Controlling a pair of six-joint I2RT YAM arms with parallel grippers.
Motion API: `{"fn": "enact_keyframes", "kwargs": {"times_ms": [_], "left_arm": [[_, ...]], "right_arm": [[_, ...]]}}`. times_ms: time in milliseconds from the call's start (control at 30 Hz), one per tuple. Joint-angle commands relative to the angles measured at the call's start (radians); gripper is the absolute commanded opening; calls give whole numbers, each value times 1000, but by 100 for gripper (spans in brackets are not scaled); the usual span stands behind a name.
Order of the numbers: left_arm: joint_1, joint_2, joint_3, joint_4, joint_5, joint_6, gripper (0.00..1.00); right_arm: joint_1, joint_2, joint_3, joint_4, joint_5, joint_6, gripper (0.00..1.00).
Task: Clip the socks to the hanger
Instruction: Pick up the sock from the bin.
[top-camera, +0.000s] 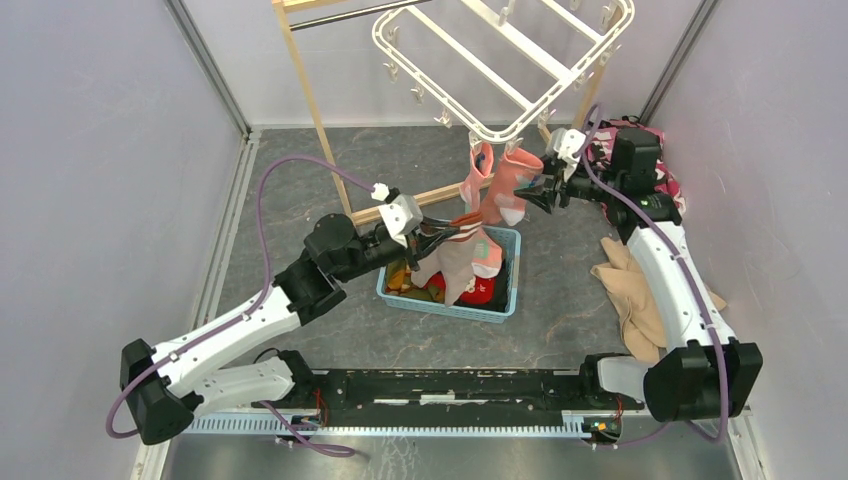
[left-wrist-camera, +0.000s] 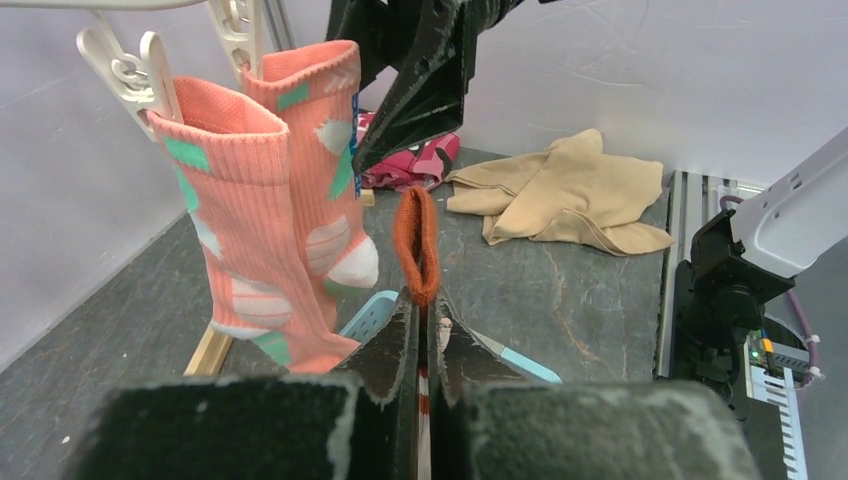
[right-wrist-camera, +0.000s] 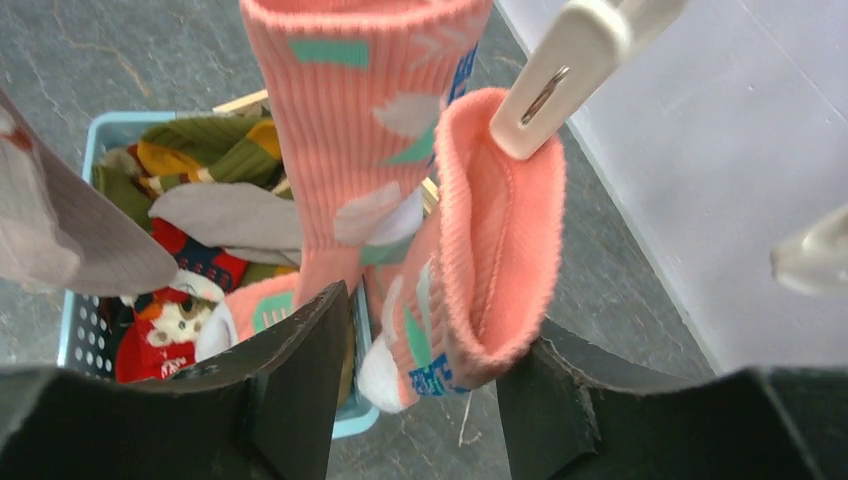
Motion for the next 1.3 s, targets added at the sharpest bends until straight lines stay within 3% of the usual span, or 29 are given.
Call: {"fn": "enact_keyframes", "kwargs": {"times_ms": [0, 200, 333, 800, 1033, 1267], "left_arm": [[-3, -36, 13, 6, -25, 41, 2], [-3, -67, -2, 10, -44, 35, 2], [-3, -97, -9, 10, -53, 38, 2], [-3, -207, -53, -27, -115, 42, 2], [-3, -287, -70, -69, -168, 59, 2], [-3, -363, -80, -113, -230, 65, 2]], "right_arm": [[48, 5, 91, 109, 68, 118, 57], [141, 47, 174, 172, 152, 201, 47], [212, 98, 249, 172, 218, 222, 46], [484, 296, 536, 98, 465, 155, 50], [553, 410, 663, 198, 559, 201, 53], [597, 481, 689, 368, 626, 301, 55]]}}
